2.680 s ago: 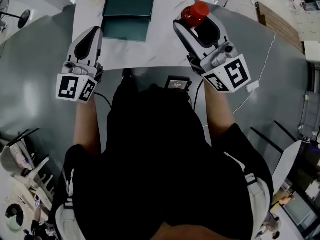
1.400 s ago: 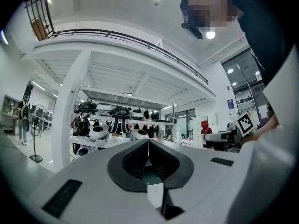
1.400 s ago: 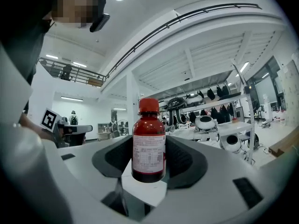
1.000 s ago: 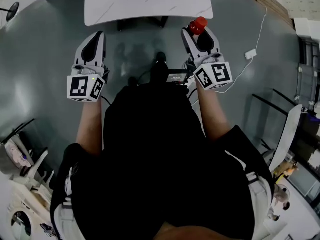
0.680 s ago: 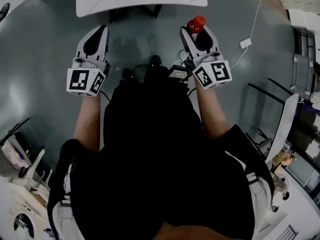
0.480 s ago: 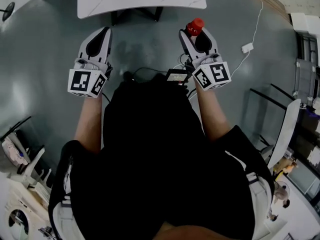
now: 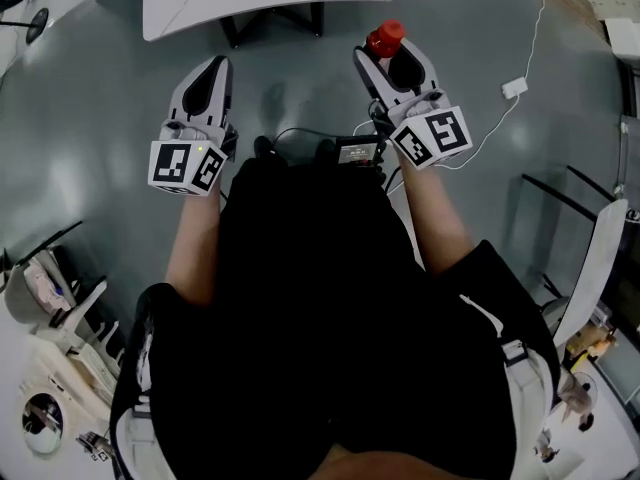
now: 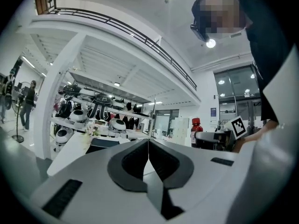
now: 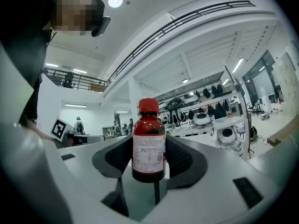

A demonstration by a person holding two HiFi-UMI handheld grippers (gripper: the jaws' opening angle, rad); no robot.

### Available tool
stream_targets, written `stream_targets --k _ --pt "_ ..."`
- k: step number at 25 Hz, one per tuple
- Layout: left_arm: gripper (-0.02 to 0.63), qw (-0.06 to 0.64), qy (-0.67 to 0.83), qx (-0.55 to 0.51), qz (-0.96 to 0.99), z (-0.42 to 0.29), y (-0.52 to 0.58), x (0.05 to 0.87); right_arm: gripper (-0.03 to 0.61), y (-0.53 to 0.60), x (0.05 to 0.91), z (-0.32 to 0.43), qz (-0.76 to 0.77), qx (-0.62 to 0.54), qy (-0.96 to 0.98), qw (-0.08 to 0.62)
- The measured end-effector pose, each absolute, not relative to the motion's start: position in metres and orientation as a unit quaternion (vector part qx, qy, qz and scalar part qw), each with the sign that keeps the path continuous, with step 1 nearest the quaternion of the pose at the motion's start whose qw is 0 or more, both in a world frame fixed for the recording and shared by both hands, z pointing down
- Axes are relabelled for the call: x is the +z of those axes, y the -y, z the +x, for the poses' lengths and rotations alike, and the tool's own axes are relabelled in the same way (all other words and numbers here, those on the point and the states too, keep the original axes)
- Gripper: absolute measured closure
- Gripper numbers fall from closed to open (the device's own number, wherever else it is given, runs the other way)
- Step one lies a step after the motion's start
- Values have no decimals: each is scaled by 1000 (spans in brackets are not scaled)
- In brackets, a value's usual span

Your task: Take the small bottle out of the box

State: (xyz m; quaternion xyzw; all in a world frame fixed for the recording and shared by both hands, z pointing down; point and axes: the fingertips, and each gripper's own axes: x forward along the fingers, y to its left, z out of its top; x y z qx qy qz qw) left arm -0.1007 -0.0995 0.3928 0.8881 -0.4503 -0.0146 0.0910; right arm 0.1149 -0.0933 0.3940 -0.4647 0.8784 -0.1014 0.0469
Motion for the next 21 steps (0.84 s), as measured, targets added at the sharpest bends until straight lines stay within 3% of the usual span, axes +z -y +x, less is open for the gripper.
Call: stream_targets --k 6,21 --pt "597 91 447 0 890 -56 80 400 342 76 408 151 -455 -107 -883 44" --pt "597 81 464 5 882 -23 71 398 342 77 415 190 -440 -113 -889 57"
